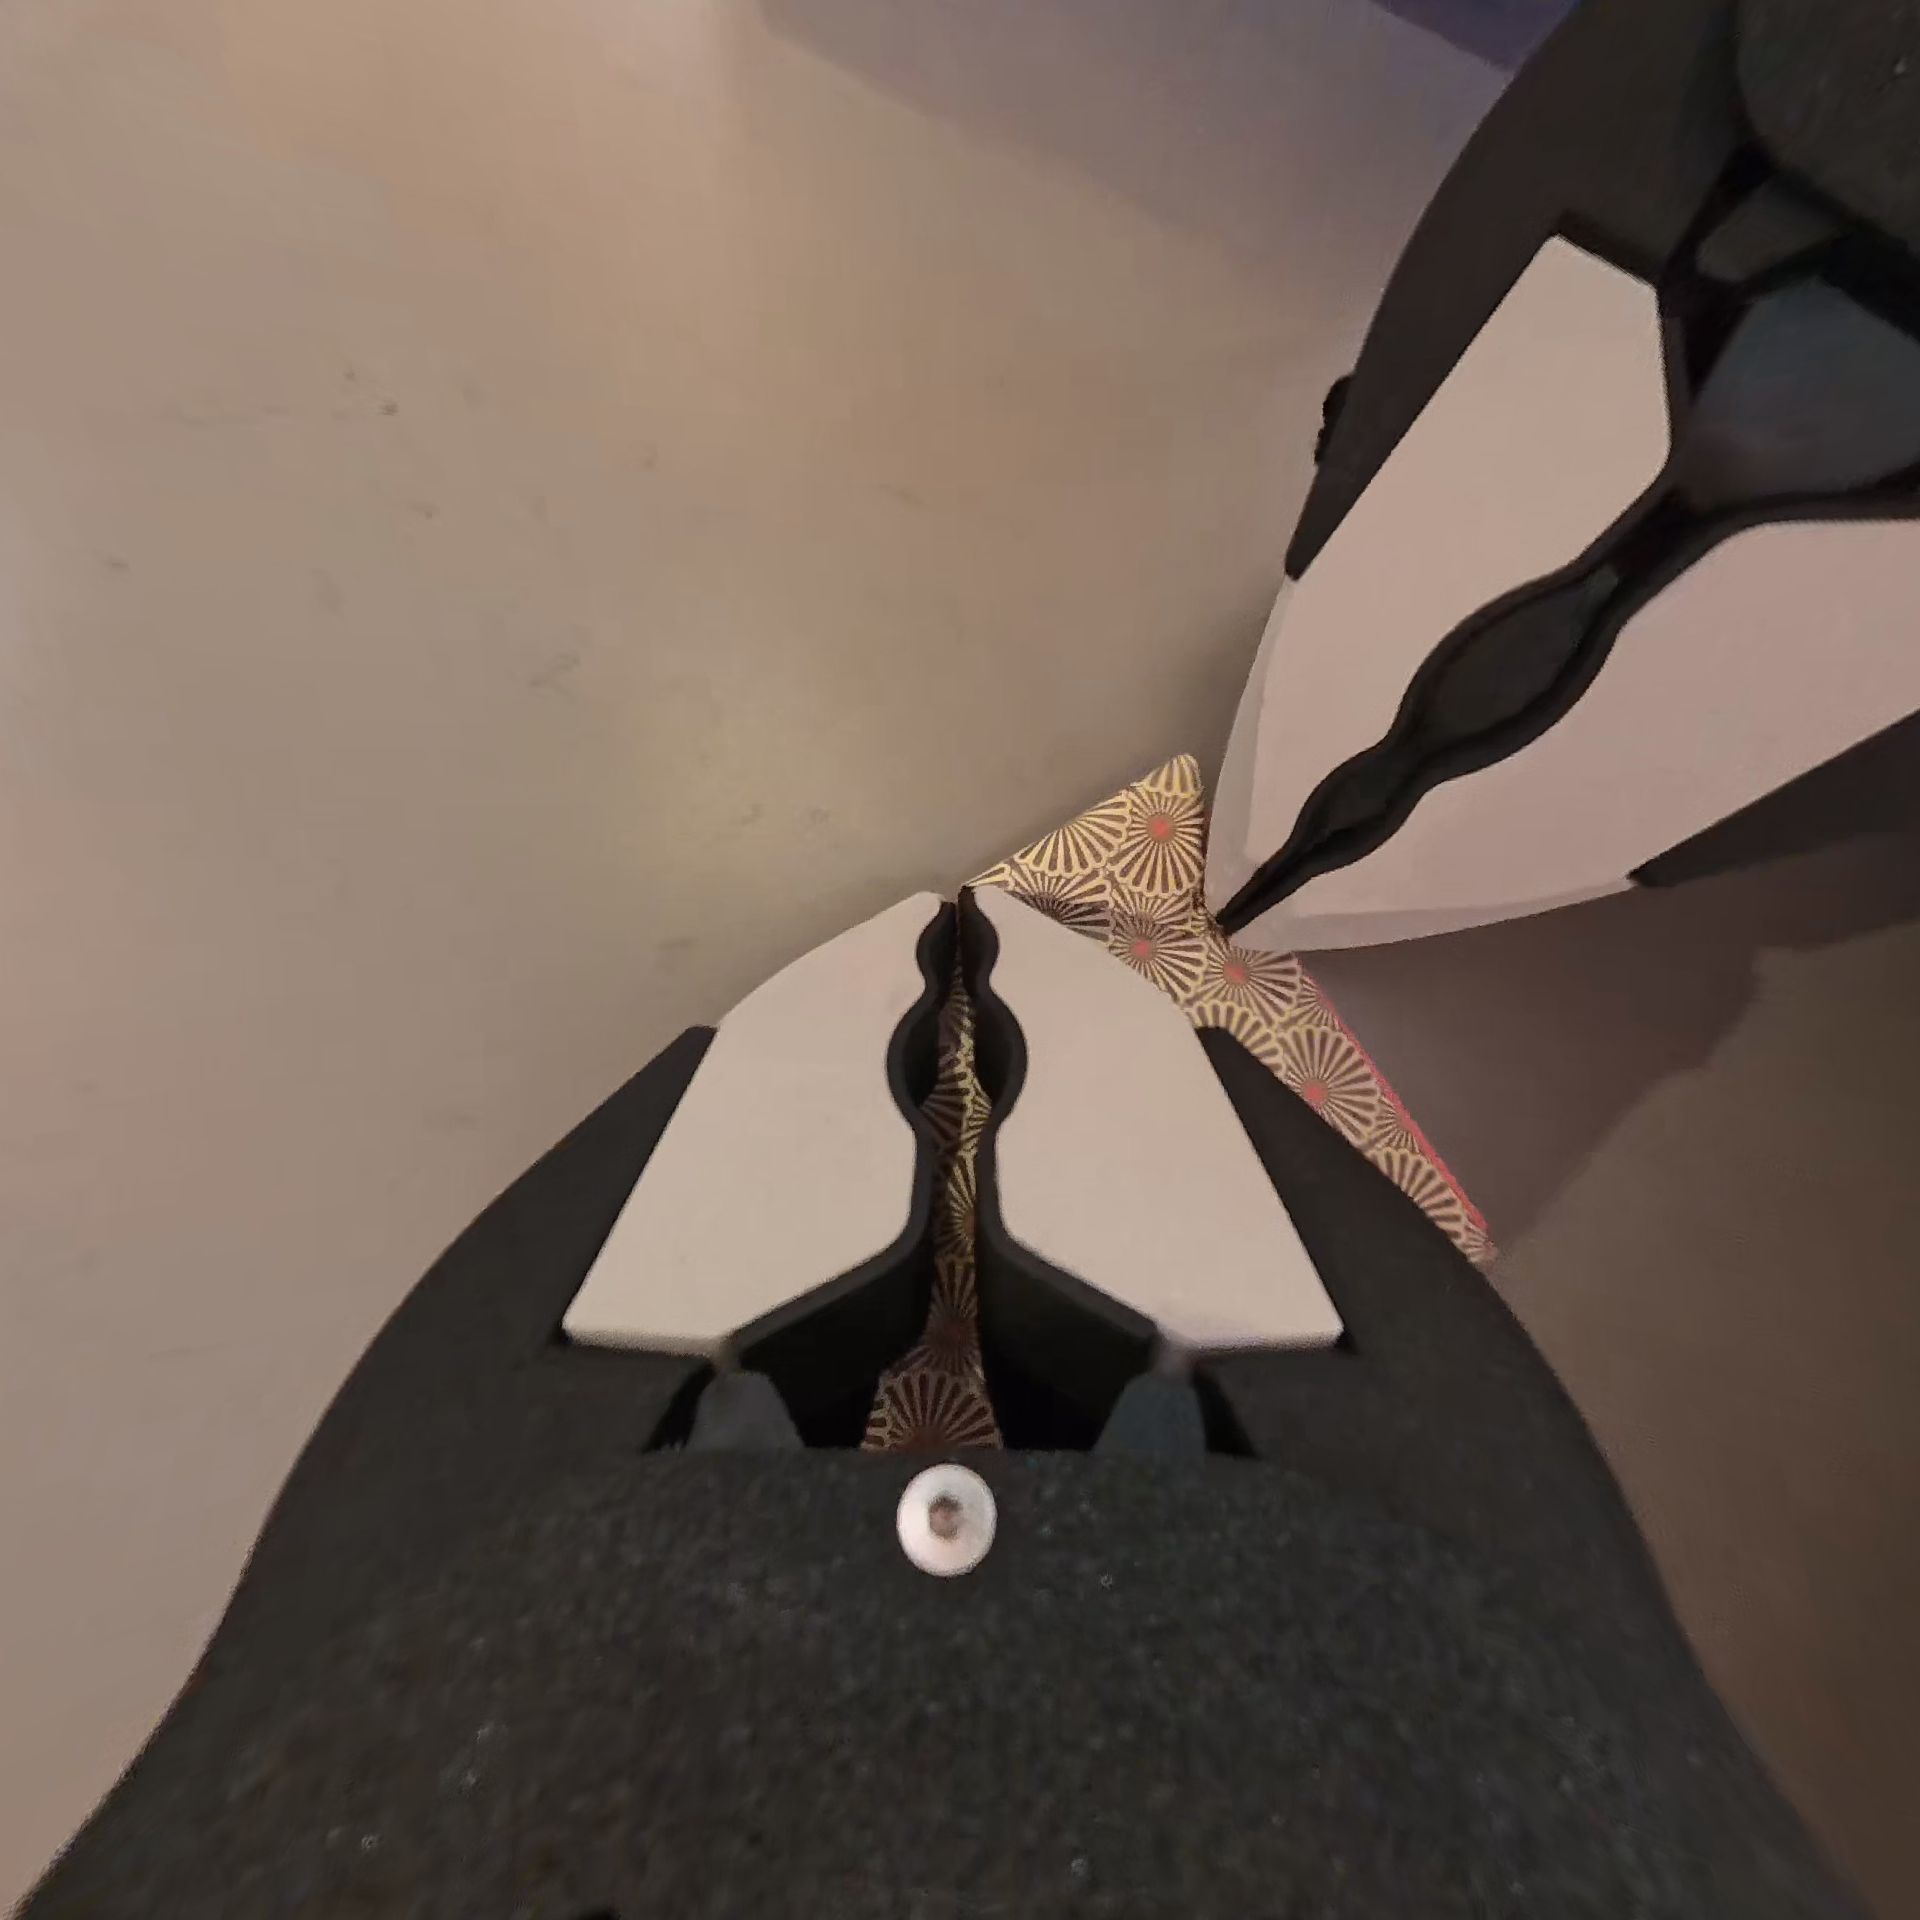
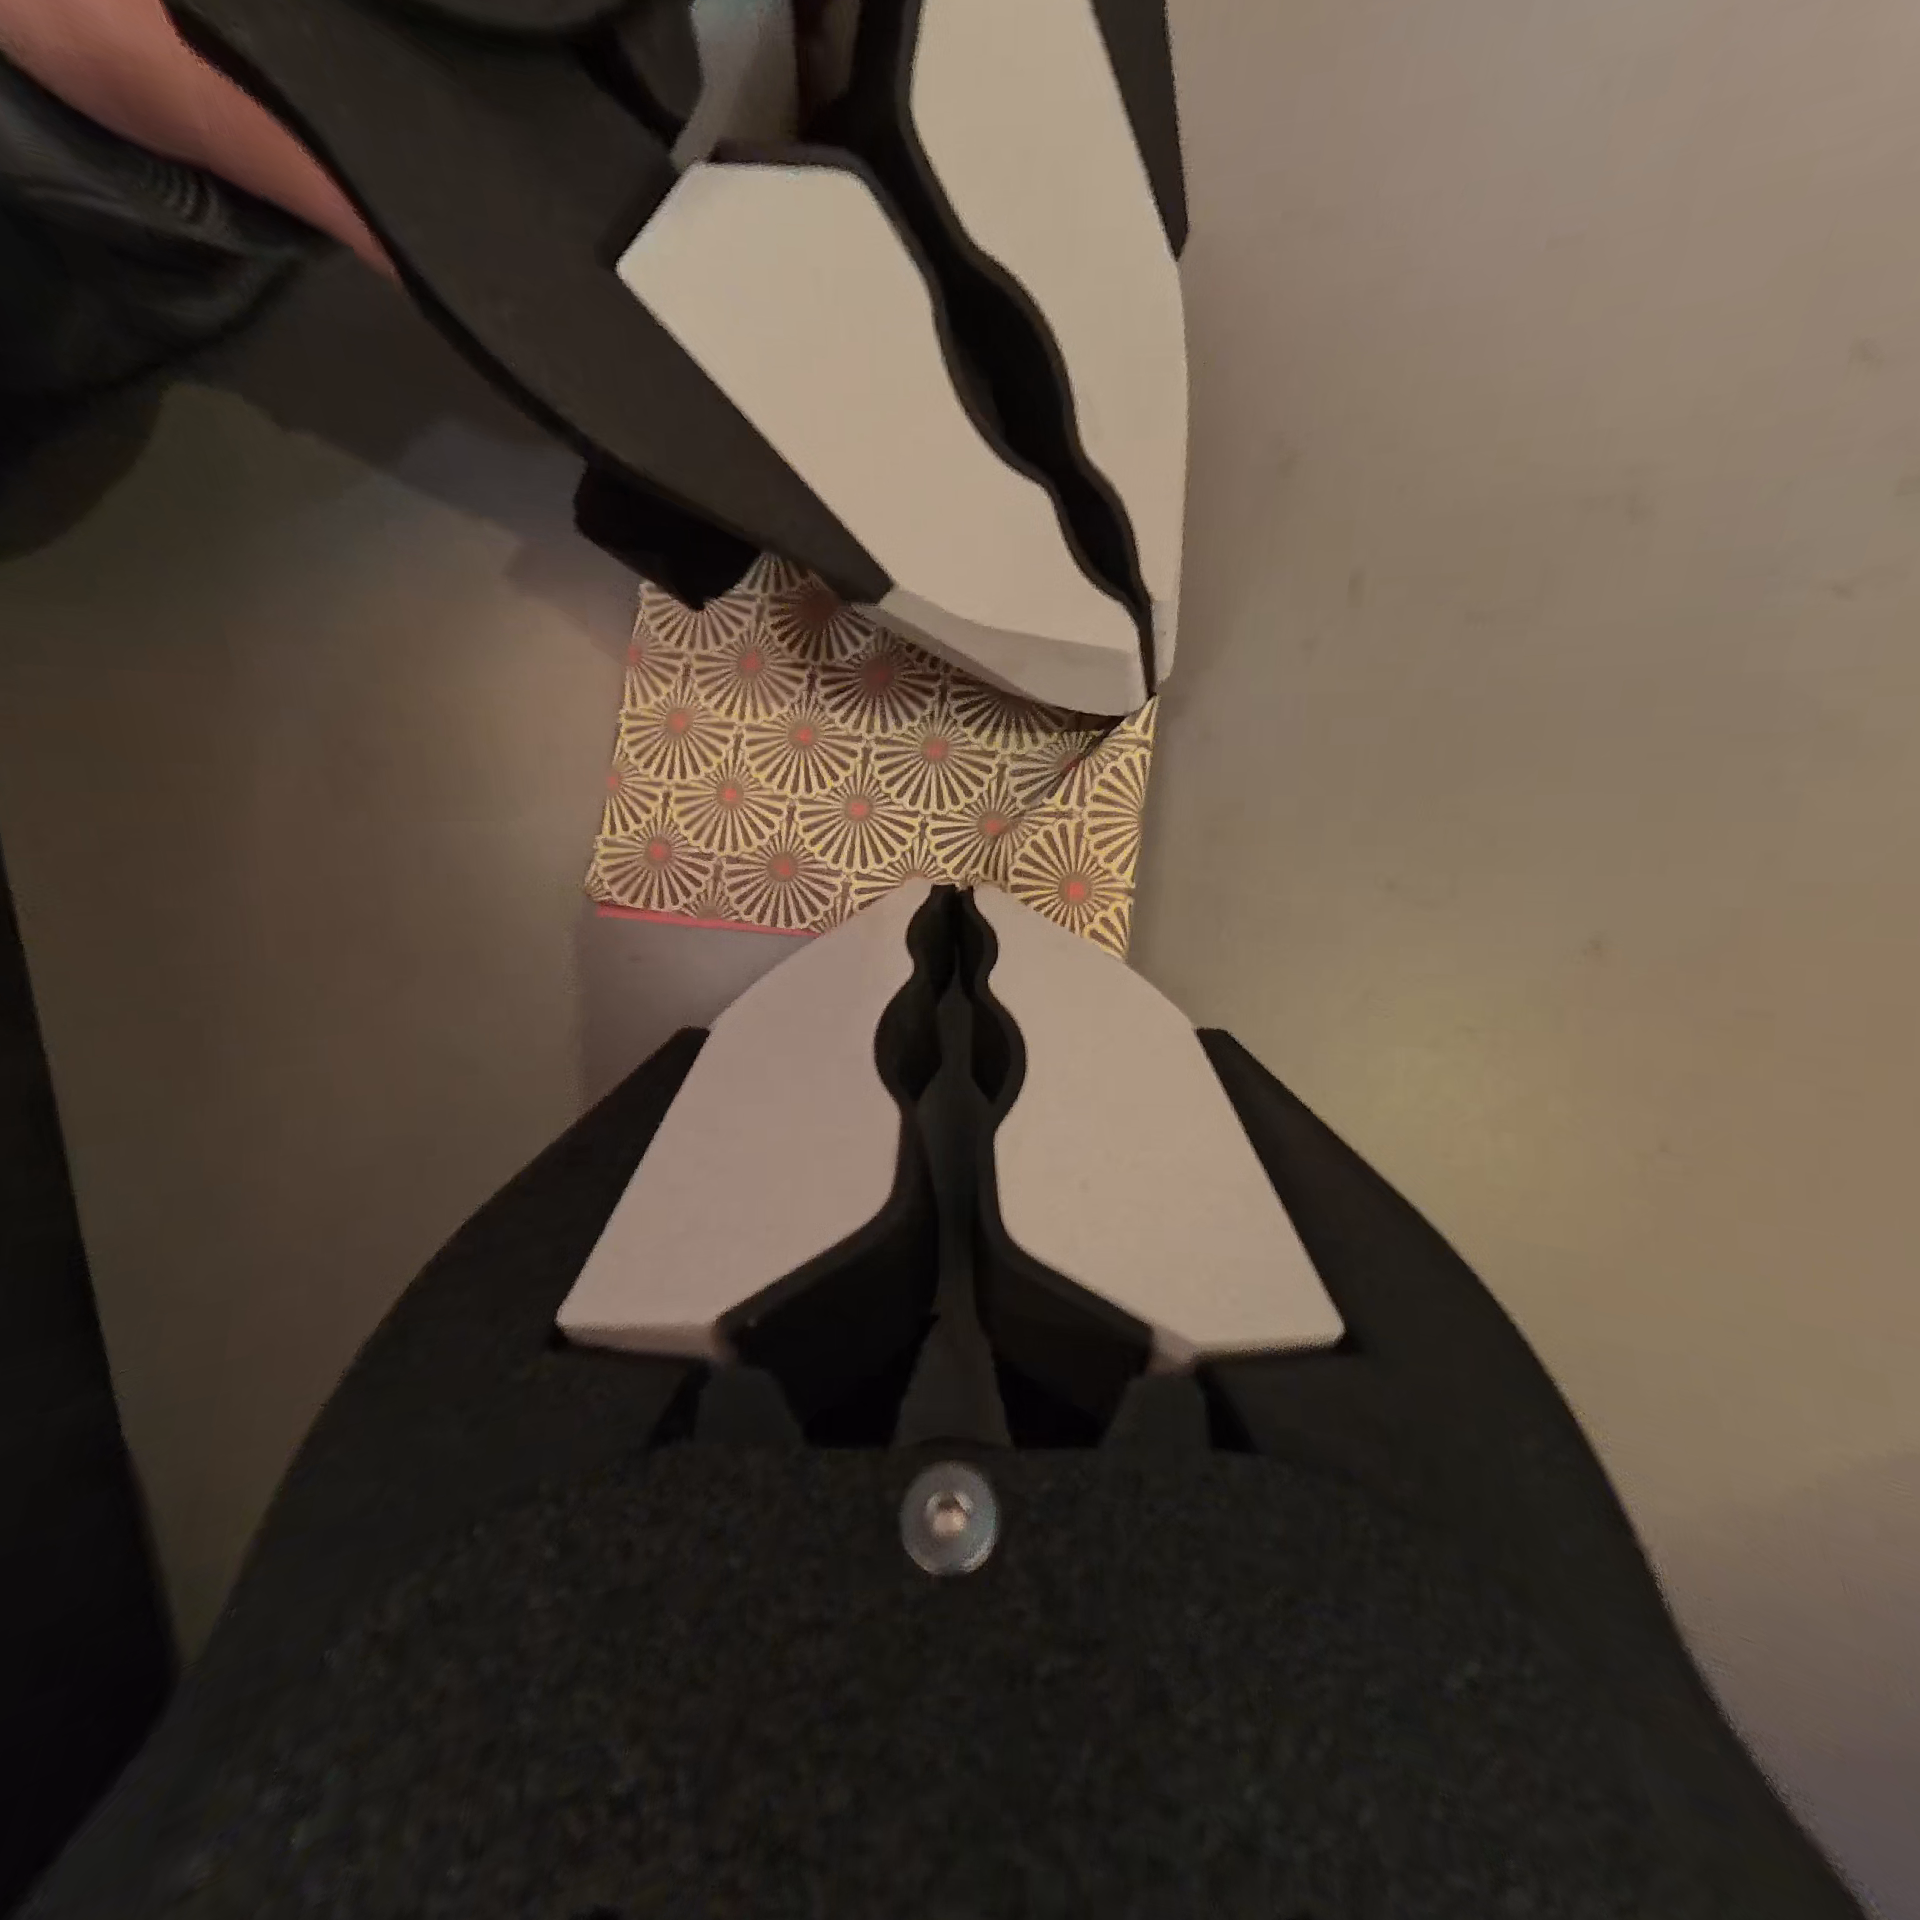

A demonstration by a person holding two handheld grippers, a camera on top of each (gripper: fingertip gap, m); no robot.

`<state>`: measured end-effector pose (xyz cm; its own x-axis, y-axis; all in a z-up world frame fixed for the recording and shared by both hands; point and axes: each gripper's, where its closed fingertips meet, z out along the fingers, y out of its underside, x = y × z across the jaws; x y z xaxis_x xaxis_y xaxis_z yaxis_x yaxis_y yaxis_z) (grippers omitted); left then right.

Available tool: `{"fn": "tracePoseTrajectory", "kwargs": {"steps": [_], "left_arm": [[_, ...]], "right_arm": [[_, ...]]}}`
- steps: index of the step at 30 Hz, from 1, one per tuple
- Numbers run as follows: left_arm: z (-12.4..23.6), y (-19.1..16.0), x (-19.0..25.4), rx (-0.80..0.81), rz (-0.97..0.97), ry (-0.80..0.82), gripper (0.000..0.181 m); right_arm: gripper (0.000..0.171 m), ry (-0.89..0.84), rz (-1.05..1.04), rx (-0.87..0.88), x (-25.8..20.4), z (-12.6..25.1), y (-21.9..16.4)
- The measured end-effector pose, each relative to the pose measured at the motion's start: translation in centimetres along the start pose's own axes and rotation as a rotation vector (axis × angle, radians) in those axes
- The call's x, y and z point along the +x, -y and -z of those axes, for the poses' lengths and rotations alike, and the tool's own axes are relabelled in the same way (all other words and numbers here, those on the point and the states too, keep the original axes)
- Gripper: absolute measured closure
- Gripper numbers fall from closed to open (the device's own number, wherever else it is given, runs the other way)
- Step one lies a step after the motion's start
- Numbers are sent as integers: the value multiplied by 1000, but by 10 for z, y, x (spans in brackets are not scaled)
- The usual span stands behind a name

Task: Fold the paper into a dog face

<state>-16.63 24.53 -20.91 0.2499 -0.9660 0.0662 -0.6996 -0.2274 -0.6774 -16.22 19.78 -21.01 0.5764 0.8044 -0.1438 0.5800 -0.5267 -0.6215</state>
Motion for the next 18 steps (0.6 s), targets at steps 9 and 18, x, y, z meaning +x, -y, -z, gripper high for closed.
{"fn": "tracePoseTrajectory", "kwargs": {"steps": [9, 18], "left_arm": [[22, 17, -1, 117, -155, 56, 172], [7, 13, 18, 71, -196, -25, 180]], "right_arm": [[171, 36, -80, 32, 0, 0, 0], [171, 26, -79, 31, 0, 0, 0]]}}
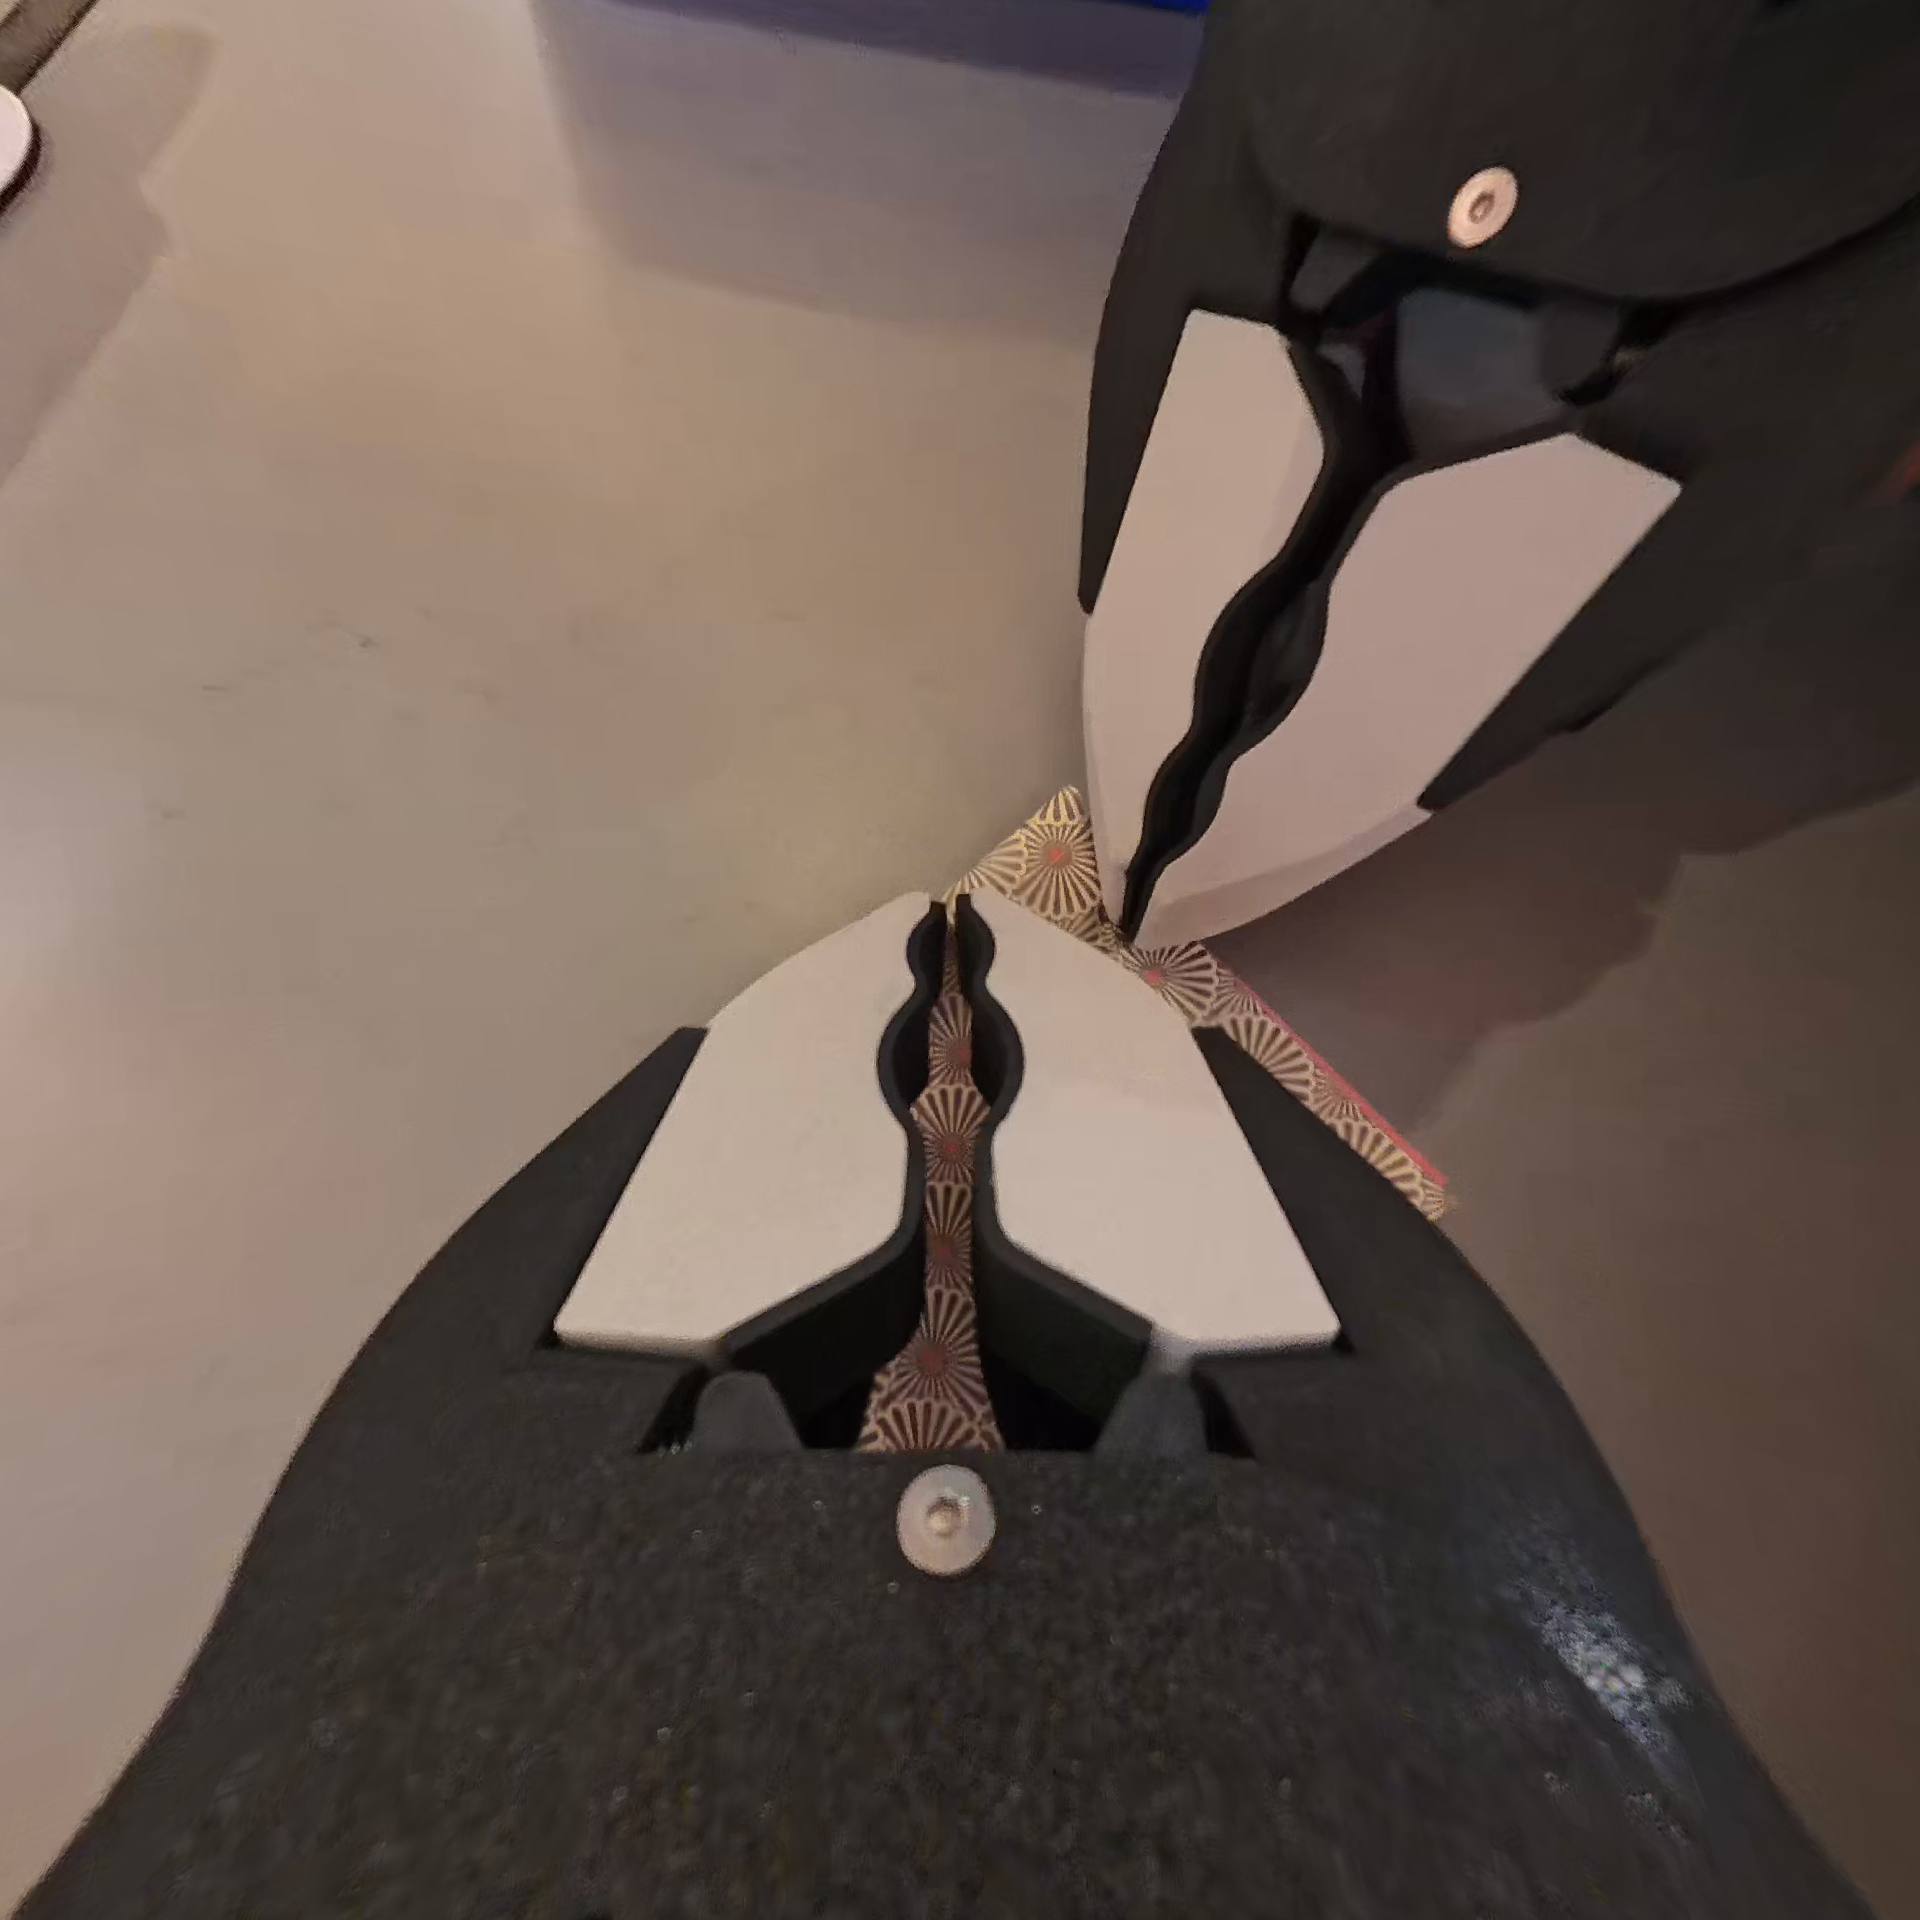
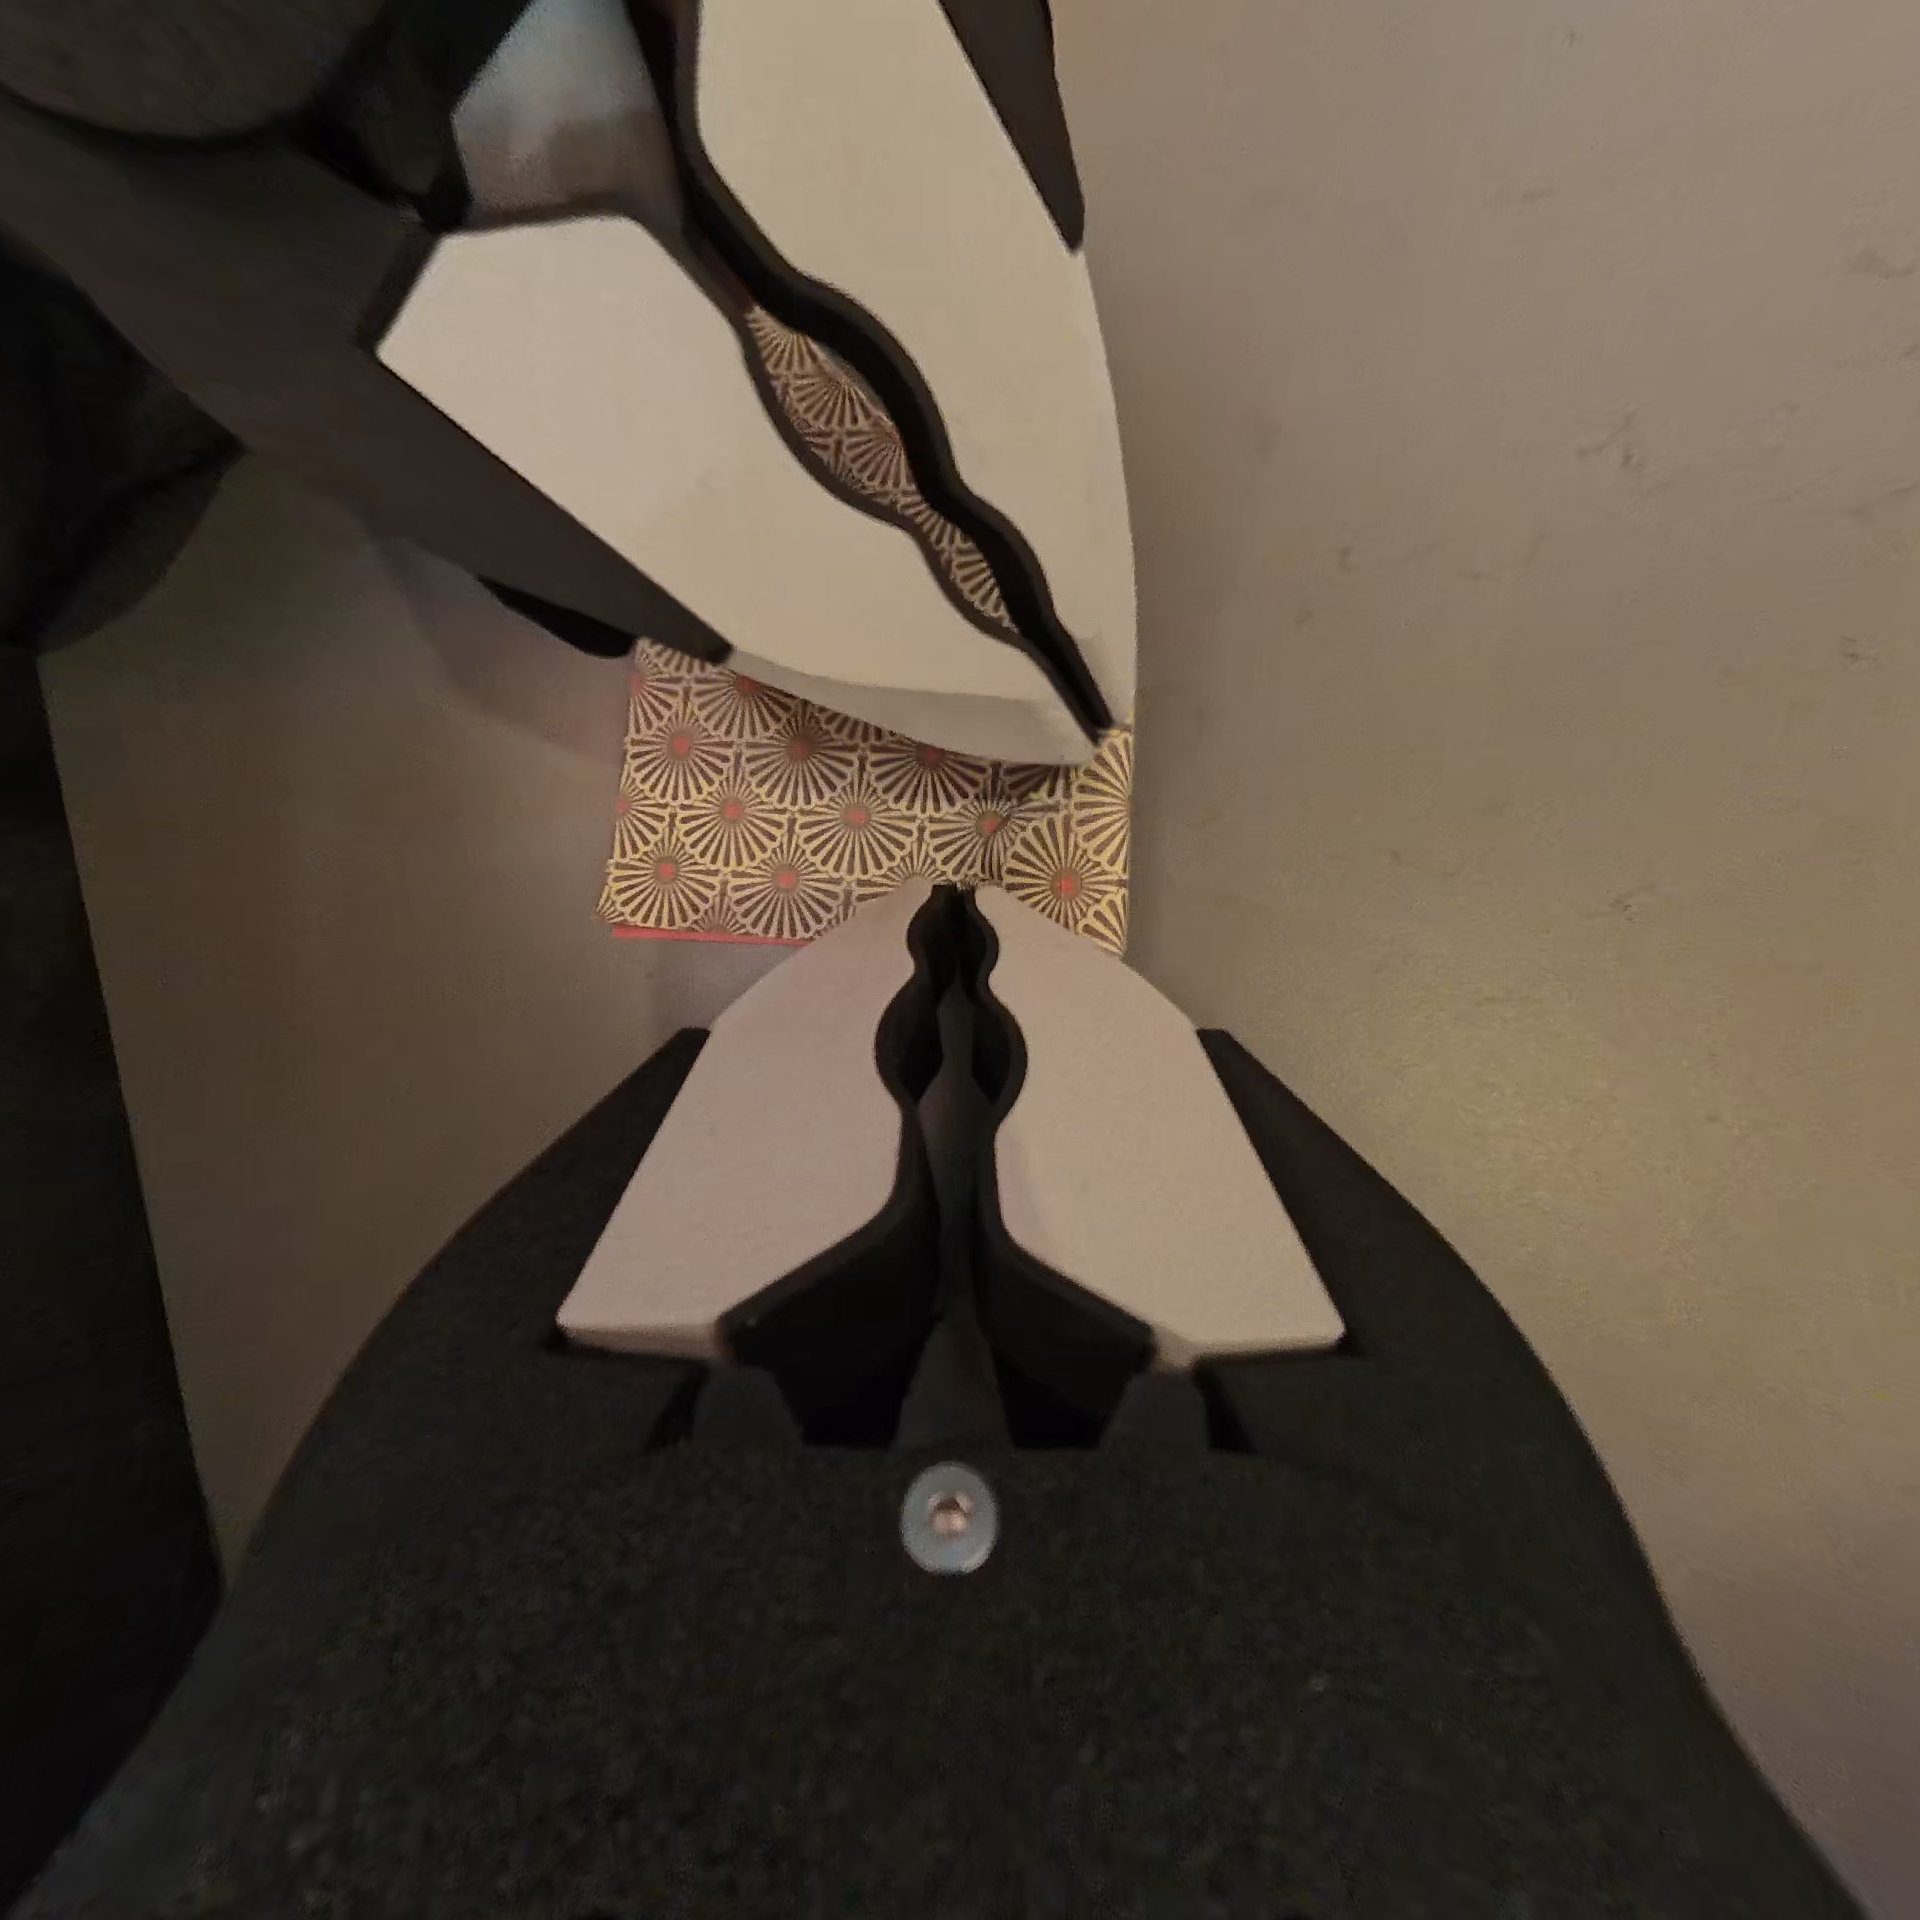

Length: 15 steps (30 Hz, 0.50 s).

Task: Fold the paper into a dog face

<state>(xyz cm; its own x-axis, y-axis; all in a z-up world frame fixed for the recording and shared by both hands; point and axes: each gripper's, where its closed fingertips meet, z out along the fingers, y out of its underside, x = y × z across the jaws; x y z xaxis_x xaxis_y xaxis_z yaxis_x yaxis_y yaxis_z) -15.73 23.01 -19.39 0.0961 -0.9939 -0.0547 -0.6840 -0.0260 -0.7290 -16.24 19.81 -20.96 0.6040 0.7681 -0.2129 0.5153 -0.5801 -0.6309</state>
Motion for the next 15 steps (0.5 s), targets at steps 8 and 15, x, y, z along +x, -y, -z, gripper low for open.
{"fn": "tracePoseTrajectory", "kwargs": {"steps": [8, 15], "left_arm": [[-12, -6, 0, -48, -22, 20, 181], [-12, -10, -5, -63, -18, 20, 181]], "right_arm": [[171, 1, -11, 9, 0, 0, 0], [171, -10, -10, 12, 0, 0, 0]]}}
